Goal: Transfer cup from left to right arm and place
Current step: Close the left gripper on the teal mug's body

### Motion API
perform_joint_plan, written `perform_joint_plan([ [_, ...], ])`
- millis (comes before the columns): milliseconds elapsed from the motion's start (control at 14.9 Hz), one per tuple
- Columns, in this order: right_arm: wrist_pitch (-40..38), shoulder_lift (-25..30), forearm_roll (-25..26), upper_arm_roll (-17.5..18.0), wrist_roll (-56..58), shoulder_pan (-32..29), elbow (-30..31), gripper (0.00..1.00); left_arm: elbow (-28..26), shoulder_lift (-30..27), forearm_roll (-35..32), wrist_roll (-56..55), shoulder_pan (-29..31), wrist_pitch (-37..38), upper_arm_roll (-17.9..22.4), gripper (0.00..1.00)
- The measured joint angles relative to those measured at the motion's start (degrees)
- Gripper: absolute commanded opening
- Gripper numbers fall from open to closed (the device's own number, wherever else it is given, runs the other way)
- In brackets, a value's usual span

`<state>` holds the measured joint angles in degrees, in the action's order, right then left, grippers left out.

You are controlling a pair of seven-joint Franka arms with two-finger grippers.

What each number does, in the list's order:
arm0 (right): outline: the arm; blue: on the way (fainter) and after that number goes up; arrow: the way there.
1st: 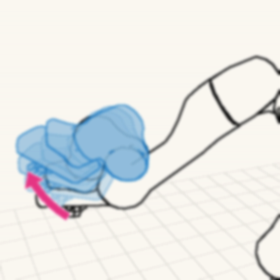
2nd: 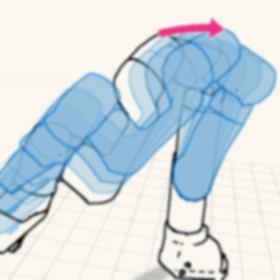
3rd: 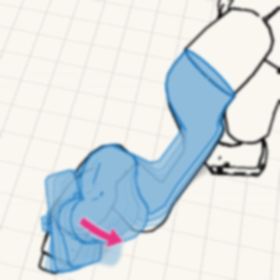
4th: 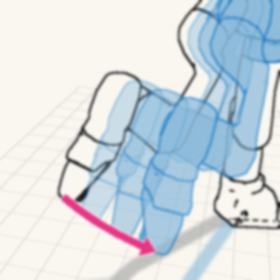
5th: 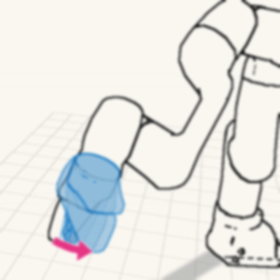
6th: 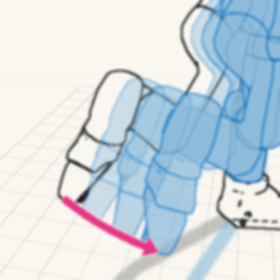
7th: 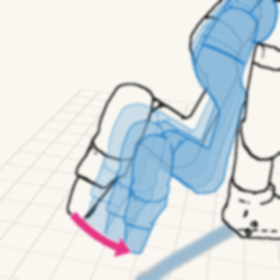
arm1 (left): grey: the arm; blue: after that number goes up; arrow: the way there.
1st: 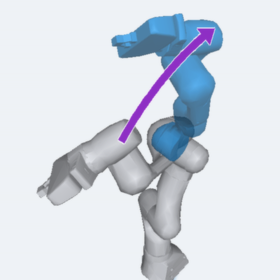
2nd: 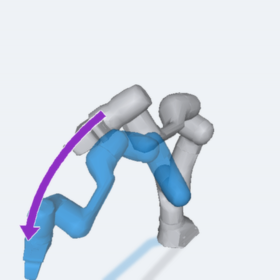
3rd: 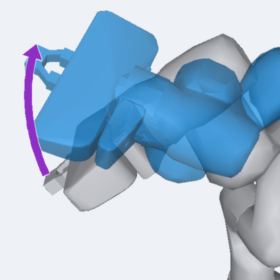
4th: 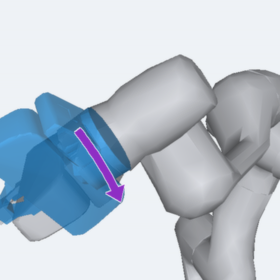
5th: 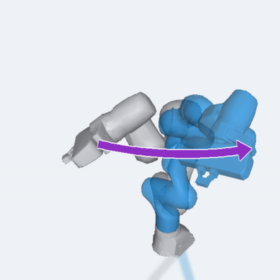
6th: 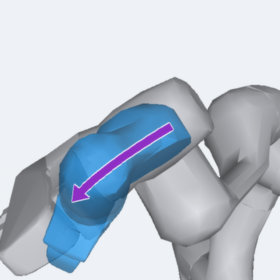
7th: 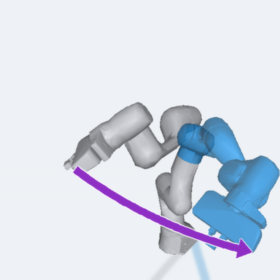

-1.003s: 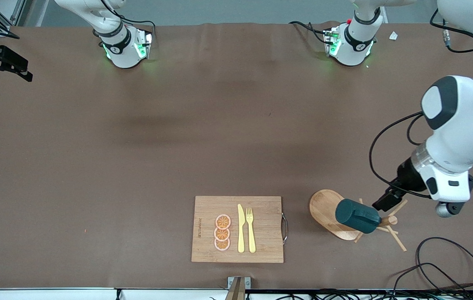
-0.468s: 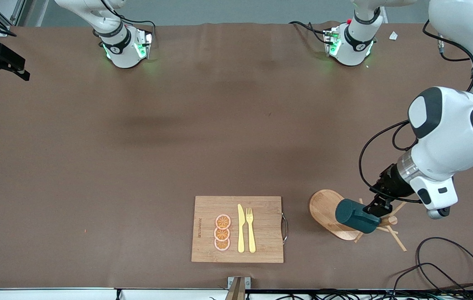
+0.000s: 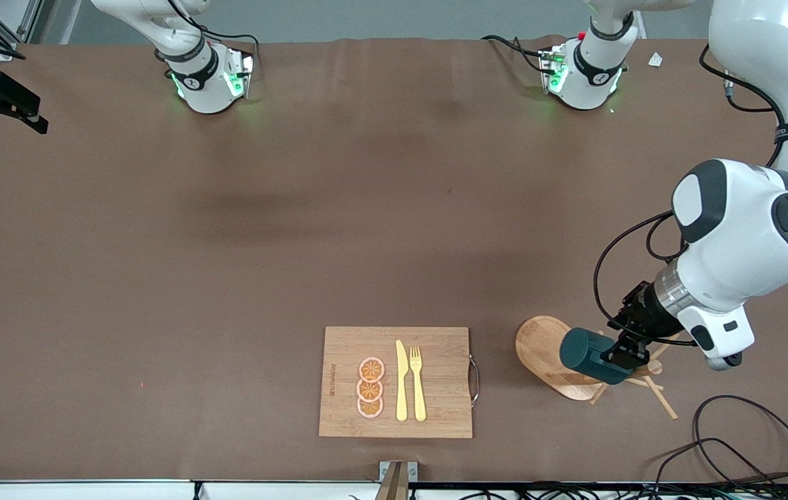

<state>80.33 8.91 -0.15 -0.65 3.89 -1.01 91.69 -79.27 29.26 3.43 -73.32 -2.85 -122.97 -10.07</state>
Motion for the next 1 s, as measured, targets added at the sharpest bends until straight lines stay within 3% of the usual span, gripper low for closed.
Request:
perform_joint_plan([
  [736,0.0,0.0,0.0,0.0,0.0,0.0,0.0,1.00,1.0,2.7,0.7,-1.1,0.3,-4.5,0.0,0.68],
  [803,0.0,0.0,0.0,0.0,0.0,0.0,0.0,1.00,1.1,3.0,0.8,-1.1,0.3,-4.6,0.0,0.65],
  [1003,0.0,0.0,0.0,0.0,0.0,0.0,0.0,1.00,1.3,3.6,0.8,-1.1,0.4,-4.7,0.0,0.41],
])
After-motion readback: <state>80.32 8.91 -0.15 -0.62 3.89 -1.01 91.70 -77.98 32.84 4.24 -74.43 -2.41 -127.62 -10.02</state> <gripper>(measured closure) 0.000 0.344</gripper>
